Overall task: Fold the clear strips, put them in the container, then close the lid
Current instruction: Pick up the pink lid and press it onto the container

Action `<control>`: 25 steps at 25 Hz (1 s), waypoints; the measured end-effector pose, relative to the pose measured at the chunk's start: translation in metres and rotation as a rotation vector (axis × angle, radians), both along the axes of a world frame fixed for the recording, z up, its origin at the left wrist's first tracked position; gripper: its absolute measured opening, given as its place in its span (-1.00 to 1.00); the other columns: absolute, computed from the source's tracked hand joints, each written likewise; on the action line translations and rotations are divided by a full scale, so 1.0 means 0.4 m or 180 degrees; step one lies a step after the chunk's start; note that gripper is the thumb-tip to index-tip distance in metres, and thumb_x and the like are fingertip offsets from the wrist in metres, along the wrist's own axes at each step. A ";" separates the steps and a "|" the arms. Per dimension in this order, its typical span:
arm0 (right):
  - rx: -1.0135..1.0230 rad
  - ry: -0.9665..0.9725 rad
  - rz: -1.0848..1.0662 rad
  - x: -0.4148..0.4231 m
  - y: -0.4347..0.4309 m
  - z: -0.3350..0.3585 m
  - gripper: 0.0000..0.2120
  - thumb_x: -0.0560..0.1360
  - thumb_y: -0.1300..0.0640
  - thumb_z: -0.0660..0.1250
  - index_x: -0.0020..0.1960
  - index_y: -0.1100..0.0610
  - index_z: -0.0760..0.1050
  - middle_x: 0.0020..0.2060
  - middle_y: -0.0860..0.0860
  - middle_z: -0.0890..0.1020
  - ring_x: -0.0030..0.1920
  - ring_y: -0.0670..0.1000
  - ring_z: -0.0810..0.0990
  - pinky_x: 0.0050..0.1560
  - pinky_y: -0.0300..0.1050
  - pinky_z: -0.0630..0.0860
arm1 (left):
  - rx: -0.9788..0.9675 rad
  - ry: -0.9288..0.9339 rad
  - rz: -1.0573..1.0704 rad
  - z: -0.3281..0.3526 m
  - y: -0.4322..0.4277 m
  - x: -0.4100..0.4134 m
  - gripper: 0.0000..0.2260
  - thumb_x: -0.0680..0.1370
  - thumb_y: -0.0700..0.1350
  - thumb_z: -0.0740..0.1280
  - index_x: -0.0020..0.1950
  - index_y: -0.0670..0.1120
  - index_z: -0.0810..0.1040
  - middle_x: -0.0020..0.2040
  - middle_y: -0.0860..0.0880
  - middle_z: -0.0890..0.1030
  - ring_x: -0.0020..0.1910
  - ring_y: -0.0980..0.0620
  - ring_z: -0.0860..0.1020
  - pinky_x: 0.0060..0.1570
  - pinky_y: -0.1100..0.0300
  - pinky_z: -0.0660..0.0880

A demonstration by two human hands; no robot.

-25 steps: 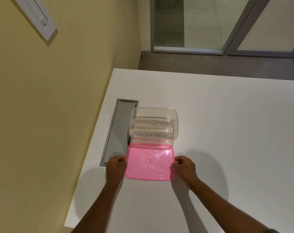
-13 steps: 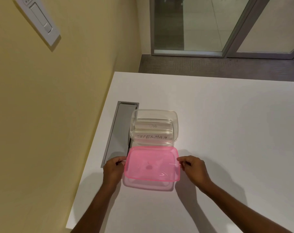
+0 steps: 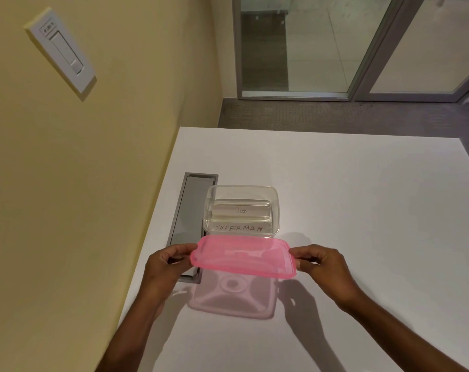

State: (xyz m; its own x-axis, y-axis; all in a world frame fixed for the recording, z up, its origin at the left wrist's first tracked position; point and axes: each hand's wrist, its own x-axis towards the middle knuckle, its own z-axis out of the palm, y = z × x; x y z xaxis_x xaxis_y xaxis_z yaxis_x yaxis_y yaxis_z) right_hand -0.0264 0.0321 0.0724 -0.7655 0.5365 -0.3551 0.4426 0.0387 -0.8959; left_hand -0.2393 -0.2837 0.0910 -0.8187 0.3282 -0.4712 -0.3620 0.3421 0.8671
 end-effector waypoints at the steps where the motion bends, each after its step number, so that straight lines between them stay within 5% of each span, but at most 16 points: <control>1: -0.0085 0.0042 0.0004 -0.006 0.005 0.008 -0.69 0.50 0.31 0.55 0.03 -0.10 0.79 -0.03 -0.13 0.80 0.00 -0.13 0.77 -0.04 -0.32 0.66 | 0.0059 0.0066 0.0052 0.008 0.006 -0.006 -0.75 0.48 -0.24 0.59 0.11 0.02 0.80 0.01 -0.02 0.82 0.02 0.07 0.77 0.00 0.32 0.65; 5: -0.0312 0.0141 -0.0176 -0.052 0.021 0.037 -0.74 0.49 0.24 0.58 0.02 -0.11 0.79 -0.05 -0.08 0.81 -0.02 -0.04 0.78 0.00 -0.21 0.68 | -0.0030 0.0393 0.0381 0.022 0.050 -0.039 -0.79 0.48 -0.23 0.60 0.04 0.05 0.81 -0.08 0.02 0.81 -0.11 0.14 0.74 0.03 0.24 0.61; 11: -0.0068 0.0107 -0.0505 -0.143 0.056 0.040 -0.89 0.51 0.07 0.57 -0.02 -0.12 0.78 -0.04 -0.15 0.79 -0.01 -0.06 0.76 -0.01 -0.06 0.71 | -0.0079 0.0439 0.0657 0.018 0.145 -0.113 -0.81 0.48 -0.17 0.61 0.08 -0.01 0.77 -0.05 -0.01 0.81 -0.04 -0.06 0.79 0.11 0.05 0.69; 21: -0.0066 -0.0220 -0.1156 -0.314 0.107 -0.061 -0.91 0.48 0.10 0.57 -0.04 -0.03 0.70 -0.26 0.08 0.73 -0.29 0.04 0.73 0.03 0.18 0.75 | -0.0535 0.0841 0.0235 -0.062 0.278 -0.268 -0.92 0.54 -0.20 0.55 -0.01 -0.03 0.76 -0.13 0.00 0.77 -0.17 -0.02 0.73 0.09 -0.09 0.74; 25: -0.0009 -0.0415 -0.1172 -0.353 0.107 -0.106 -0.94 0.48 0.08 0.55 -0.09 -0.05 0.69 -0.30 -0.01 0.74 -0.29 0.10 0.75 -0.01 0.21 0.74 | -0.0757 0.0849 0.0168 -0.111 0.302 -0.301 -0.87 0.56 -0.22 0.54 0.10 -0.13 0.77 -0.06 -0.06 0.77 -0.03 -0.13 0.74 0.19 -0.15 0.69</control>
State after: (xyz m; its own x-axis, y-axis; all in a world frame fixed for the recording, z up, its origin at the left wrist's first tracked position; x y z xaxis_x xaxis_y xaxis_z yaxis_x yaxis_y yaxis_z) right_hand -0.1678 0.0750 0.0300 -0.4703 0.7659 -0.4384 0.5365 -0.1463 -0.8311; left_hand -0.3596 -0.1631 0.0467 -0.9360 0.1889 -0.2970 -0.1564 0.5326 0.8318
